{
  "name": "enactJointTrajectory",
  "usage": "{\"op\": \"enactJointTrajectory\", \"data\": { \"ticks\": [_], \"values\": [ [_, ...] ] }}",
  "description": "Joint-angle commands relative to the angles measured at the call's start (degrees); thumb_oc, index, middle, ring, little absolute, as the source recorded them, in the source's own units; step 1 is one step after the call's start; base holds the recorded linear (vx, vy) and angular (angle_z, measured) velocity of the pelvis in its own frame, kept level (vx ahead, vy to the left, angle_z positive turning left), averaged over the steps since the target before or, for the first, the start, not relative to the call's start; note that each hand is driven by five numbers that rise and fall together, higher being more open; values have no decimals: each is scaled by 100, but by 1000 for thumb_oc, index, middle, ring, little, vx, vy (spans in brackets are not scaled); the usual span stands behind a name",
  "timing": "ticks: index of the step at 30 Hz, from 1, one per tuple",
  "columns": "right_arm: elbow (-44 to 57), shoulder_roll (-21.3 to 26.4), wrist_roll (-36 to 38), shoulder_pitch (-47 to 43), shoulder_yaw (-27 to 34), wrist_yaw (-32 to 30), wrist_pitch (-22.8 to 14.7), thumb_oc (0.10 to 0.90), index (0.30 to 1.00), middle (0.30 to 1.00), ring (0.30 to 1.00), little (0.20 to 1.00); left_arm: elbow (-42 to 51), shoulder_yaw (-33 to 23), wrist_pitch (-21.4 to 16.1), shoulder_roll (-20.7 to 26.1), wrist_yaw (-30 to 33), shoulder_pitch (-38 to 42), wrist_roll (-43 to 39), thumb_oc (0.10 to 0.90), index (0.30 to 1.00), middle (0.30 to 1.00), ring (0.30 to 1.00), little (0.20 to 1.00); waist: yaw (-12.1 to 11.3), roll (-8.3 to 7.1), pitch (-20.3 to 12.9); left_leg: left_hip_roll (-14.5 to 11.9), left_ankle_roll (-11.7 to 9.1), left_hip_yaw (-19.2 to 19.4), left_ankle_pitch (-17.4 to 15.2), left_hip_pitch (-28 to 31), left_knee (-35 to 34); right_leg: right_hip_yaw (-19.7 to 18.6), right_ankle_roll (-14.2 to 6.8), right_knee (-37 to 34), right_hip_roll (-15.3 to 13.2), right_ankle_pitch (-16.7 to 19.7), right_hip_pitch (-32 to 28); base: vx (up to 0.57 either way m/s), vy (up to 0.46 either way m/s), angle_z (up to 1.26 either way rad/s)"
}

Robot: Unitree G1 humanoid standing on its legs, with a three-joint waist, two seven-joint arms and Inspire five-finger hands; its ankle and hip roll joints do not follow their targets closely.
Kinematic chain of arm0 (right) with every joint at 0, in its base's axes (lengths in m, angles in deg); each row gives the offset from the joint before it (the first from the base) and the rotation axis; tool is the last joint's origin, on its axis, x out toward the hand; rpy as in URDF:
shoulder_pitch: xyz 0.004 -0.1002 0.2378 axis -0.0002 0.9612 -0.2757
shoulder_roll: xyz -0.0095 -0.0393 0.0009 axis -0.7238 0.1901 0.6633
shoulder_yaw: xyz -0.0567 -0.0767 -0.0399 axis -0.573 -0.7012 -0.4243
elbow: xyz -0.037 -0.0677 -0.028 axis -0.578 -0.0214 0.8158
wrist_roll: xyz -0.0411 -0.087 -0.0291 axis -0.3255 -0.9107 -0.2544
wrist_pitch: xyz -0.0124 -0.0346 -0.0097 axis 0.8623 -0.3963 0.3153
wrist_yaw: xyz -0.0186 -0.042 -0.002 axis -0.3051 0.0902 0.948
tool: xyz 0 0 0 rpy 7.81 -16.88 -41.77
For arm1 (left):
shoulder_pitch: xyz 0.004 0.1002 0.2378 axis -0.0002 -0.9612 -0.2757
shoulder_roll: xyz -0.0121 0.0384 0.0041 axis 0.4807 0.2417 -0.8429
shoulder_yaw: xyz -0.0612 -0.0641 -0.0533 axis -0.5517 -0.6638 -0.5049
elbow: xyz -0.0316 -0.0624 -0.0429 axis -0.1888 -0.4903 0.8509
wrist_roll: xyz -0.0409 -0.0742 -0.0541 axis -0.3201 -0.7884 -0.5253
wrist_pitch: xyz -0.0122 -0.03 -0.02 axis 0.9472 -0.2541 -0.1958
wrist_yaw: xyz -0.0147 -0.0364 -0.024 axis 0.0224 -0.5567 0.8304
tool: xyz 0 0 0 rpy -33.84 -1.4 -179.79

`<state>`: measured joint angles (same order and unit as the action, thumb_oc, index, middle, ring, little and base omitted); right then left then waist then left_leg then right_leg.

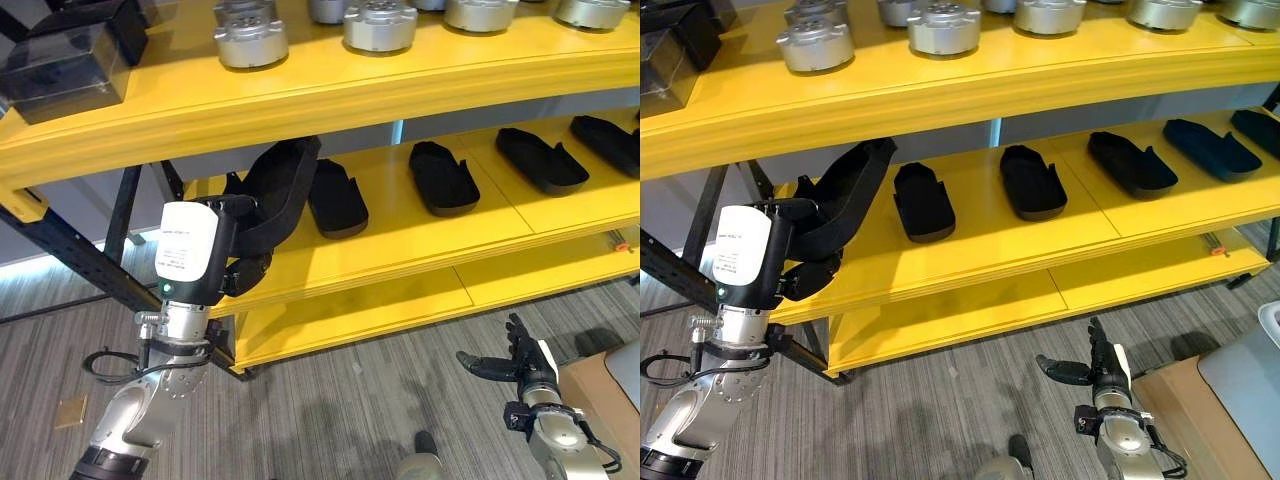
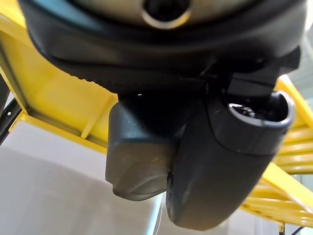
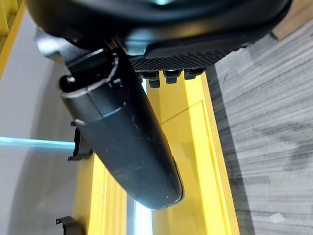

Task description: Move parts from the plastic box to the shelf.

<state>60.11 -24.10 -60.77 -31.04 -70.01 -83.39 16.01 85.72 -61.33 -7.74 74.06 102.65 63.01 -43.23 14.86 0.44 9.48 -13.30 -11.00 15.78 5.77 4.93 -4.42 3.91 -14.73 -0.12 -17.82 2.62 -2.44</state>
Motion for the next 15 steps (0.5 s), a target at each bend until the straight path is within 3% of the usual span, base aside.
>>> {"op": "enactJointTrajectory", "data": {
  "ticks": [1, 10, 15],
  "values": [
    [823, 363, -87, -289, 171, 111, -343, 900, 1000, 1000, 1000, 1000, -189, -527, 298, -78, 517, 967, -256, 400, 300, 300, 300, 300, 99, -25, -240, -32, 457, 322, -529, 54, 327, 124, 342, 409, 387, -357, 226, 53, -12, -7],
    [878, 483, -89, -227, 60, 587, -192, 900, 1000, 1000, 1000, 1000, -881, -125, 911, -71, -2, 1426, -552, 400, 300, 300, 300, 300, 272, -13, -194, -47, 467, 444, -543, 31, 375, -14, 345, 479, 428, -387, 320, 52, -12, -6],
    [969, 610, -191, -138, 33, 872, -237, 900, 1000, 1000, 1000, 1000, -1415, 36, 1149, -69, 324, 1791, -742, 400, 300, 300, 300, 300, 407, 7, -136, -59, 473, 530, -548, -38, 441, -117, 348, 598, 447, -436, 453, 50, -6, -9]
  ]
}}
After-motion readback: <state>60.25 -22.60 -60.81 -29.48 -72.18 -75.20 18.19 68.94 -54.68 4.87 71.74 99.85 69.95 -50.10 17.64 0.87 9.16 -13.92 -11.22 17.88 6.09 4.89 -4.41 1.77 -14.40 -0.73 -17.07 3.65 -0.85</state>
